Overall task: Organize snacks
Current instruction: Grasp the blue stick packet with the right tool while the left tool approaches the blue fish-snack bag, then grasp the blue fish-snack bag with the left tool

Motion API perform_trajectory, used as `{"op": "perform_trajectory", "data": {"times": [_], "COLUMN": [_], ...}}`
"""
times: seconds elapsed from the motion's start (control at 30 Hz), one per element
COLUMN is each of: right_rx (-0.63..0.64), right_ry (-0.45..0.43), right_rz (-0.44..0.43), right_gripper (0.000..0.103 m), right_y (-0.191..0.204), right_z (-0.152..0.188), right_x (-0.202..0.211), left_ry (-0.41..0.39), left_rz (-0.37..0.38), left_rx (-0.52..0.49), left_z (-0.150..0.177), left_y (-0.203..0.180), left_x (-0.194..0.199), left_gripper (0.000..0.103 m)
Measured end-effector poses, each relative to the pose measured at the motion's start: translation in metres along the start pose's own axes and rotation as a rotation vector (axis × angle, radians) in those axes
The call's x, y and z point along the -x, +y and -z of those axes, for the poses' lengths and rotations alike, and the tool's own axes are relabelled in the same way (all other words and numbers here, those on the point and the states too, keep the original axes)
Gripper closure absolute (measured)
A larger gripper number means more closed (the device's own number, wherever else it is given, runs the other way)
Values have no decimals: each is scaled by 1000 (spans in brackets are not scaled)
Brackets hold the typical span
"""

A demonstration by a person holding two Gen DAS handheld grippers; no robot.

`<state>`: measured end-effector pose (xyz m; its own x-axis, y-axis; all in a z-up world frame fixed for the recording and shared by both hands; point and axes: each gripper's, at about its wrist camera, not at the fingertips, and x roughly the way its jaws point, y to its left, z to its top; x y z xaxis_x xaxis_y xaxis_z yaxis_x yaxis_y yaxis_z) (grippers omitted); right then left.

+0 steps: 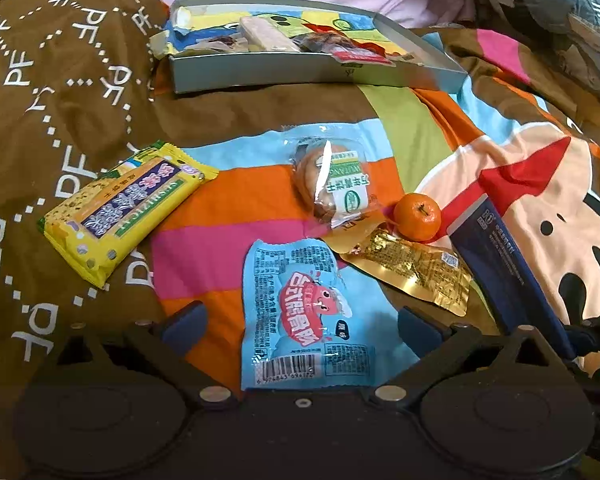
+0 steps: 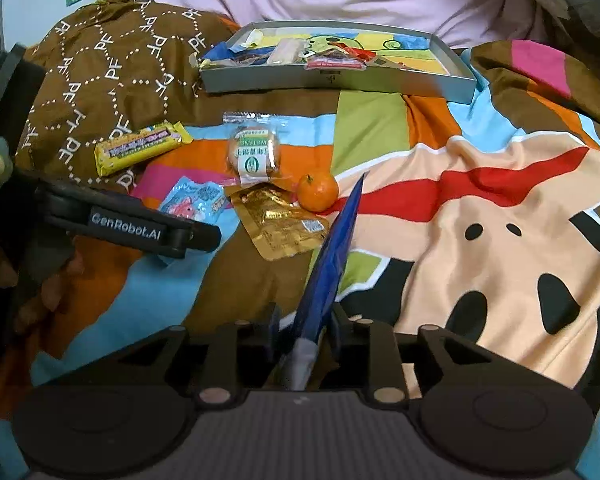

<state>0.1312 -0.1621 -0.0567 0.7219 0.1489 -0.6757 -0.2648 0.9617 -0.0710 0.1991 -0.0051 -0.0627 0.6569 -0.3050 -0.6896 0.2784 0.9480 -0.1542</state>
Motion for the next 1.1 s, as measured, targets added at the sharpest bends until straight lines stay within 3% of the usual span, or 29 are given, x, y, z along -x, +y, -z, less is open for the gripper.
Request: {"op": "perform_trajectory", "data": {"times": [0.23, 0.43, 0.7, 1.1], "right_rx": [10, 39, 59, 21], "right_ry": [1, 6, -5, -2], "right_rz": [23, 29, 17, 15], "right_gripper": [69, 70, 81, 82], "right_y": [4, 9, 10, -2], "right_z": [-5, -1, -2, -1], "right_x": [-8, -11, -14, -5], "left_ry": [-14, -10, 3, 64], "left_rz": [-29, -21, 10, 69], "left_rx": [4, -66, -50, -5], "left_z": [1, 3, 6, 17], "left_y": [3, -7, -7, -19], "left_x": [5, 5, 9, 29], "left_gripper": [23, 40, 41, 38]}}
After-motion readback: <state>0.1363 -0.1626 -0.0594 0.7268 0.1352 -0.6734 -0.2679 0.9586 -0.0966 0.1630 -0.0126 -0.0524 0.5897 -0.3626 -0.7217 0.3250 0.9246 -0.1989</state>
